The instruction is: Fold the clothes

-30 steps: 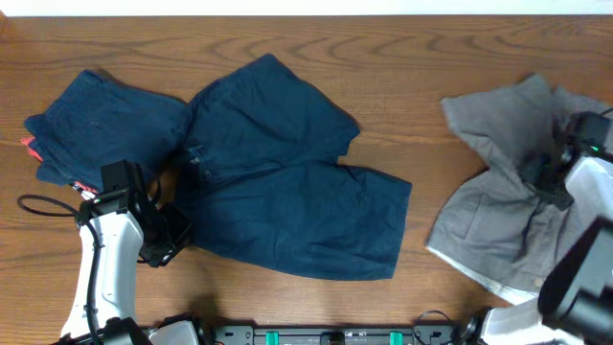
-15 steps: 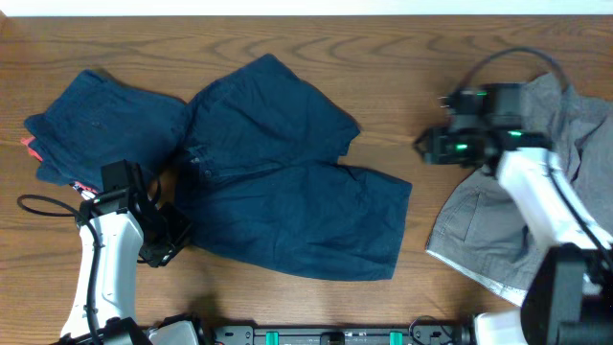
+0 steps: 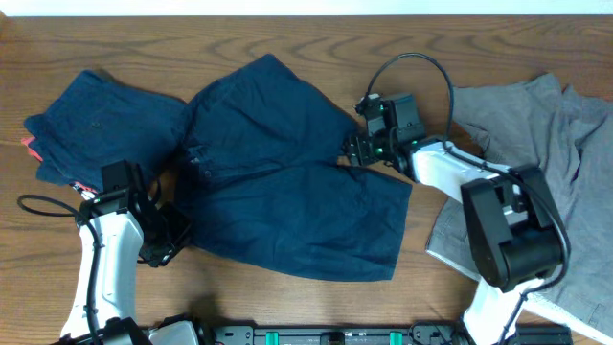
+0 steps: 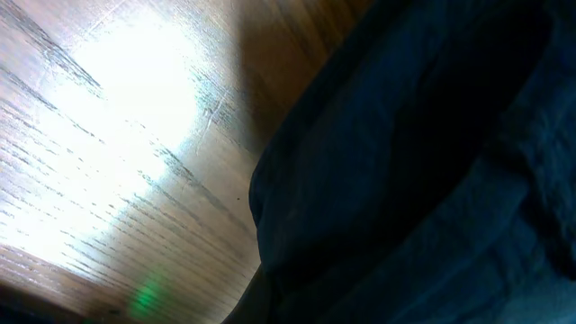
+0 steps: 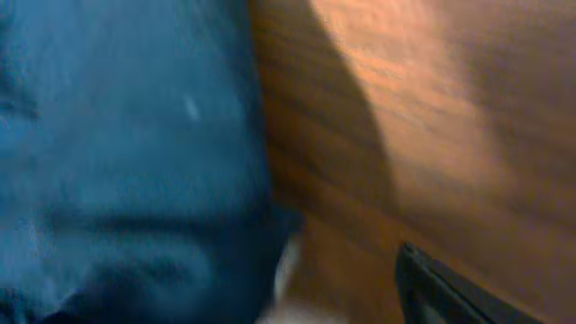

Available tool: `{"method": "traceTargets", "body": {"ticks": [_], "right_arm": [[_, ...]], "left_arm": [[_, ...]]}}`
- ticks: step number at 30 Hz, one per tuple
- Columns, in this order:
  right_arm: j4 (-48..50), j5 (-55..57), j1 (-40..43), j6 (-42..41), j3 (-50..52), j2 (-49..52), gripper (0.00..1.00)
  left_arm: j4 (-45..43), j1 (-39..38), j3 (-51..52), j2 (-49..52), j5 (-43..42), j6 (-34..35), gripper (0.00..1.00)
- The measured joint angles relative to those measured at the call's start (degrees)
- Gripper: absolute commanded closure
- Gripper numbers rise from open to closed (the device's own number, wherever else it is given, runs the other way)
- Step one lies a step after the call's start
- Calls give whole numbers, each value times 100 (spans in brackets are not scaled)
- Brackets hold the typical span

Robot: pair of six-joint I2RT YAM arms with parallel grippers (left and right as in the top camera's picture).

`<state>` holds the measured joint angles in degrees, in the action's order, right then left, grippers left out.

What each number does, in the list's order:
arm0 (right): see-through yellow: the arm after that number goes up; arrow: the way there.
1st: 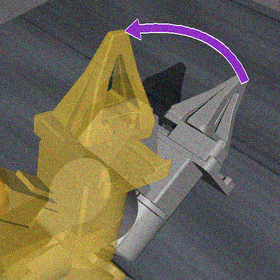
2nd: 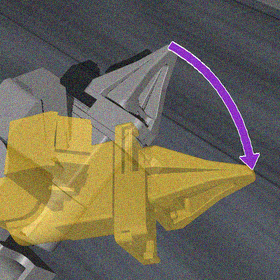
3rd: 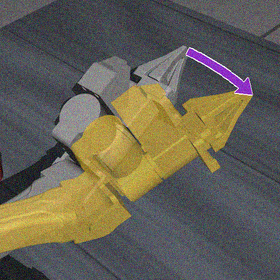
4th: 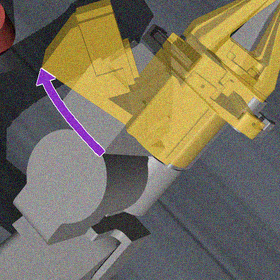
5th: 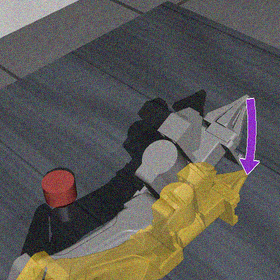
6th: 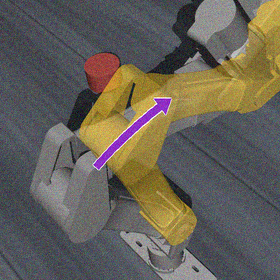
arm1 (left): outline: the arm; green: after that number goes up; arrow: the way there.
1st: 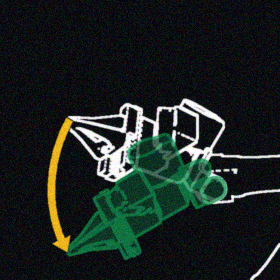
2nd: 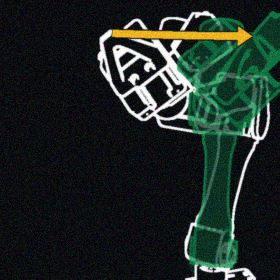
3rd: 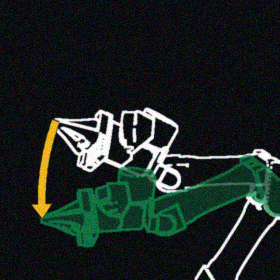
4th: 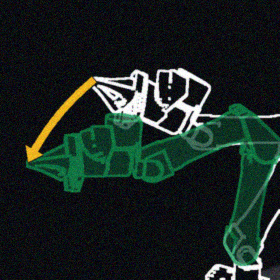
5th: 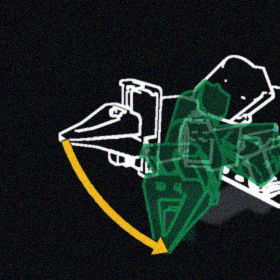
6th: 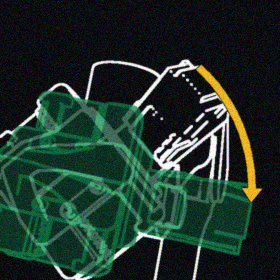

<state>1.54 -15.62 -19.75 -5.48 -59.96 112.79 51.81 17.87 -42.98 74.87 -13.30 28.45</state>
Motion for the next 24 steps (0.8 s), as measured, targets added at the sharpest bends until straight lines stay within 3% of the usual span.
{"method": "traceTargets", "body": {"ticks": [2, 3, 6, 11, 17, 21, 24], "right_arm": [[391, 28, -70, -149, 2, 120, 31], [549, 72, -105, -238, 9, 173, 42], [835, 269, -153, -490, 13, 214, 99], [927, 798, -146, -575, 11, 212, 99], [699, 1353, 0, 129, -428, -61, 98], [116, 1665, 111, 656, -1250, -632, 79], [-656, 2092, 267, 962, -1672, -1064, 75]], "left_arm": [[-4, -2, 0, 0, 2, 0, 94], [-2, -2, 0, 0, 2, 2, 94], [-4, -4, 0, 0, 0, 0, 94], [-17, -11, 0, 0, -28, -2, 94], [-63, -52, 0, 0, -190, -7, 94], [-98, -98, -26, 0, -358, -22, 94], [-59, -61, -26, 0, -254, -20, 94]]}}
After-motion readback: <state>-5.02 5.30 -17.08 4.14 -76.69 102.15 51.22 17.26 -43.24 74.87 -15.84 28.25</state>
